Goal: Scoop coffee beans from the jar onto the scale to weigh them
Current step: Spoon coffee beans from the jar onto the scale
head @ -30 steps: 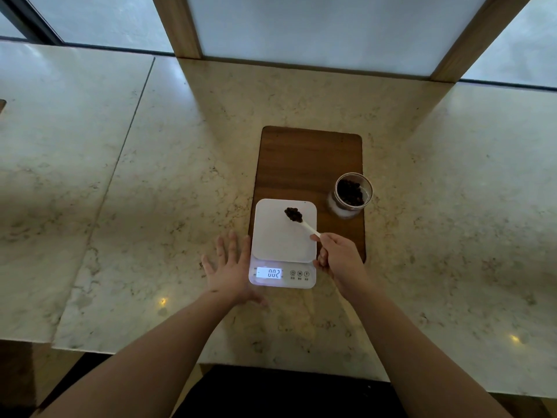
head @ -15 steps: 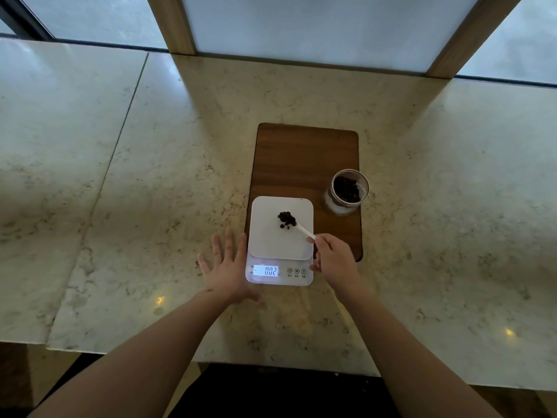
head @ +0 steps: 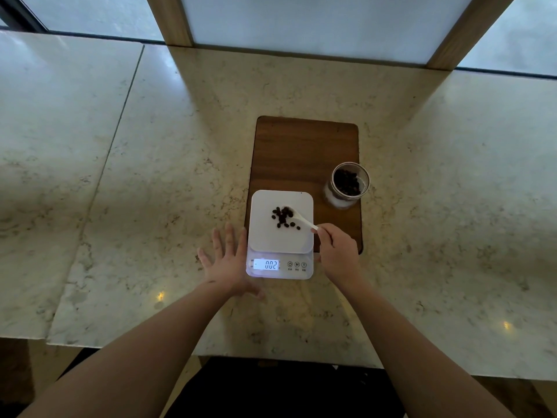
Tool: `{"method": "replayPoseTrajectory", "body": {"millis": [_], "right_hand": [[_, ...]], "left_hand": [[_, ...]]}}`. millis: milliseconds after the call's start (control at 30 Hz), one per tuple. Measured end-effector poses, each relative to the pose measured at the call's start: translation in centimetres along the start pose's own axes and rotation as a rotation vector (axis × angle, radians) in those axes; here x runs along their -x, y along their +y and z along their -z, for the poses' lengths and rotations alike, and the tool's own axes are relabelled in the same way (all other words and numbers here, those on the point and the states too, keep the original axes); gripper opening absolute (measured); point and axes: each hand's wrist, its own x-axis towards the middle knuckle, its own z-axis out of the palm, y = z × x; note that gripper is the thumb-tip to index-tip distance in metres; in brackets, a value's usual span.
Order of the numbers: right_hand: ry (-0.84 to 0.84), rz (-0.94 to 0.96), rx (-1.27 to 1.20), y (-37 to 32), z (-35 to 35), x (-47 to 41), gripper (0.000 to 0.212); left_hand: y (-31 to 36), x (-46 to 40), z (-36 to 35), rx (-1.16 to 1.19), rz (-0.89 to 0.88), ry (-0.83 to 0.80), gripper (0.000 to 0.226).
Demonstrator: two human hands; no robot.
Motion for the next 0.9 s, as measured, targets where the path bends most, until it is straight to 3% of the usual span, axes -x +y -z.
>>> {"method": "replayPoseTrajectory", "body": {"millis": [267, 500, 767, 900], "right_hand": [[0.135, 0.333, 0.287, -1.1, 1.0, 1.5, 0.051], [0.214, 0.337, 0.287, -1.3, 1.2, 1.9, 0.049], [0.173, 0.299, 0.302, -1.9, 1.9, 2.1, 0.036], [0.177, 0.289, 0.262, -2.3, 2.3, 2.1, 0.051]], "left_hand": [[0.1, 0.2, 0.2, 0.01, 0.006, -0.002, 0.164], [0.4, 0.6, 0.6, 0.004, 0.006, -0.019, 0.162], [0.3, 0.4, 0.4, 0.003, -0.002, -0.012, 0.163], [0.1, 0.3, 0.3, -0.004, 0.0, -0.005, 0.165]]}}
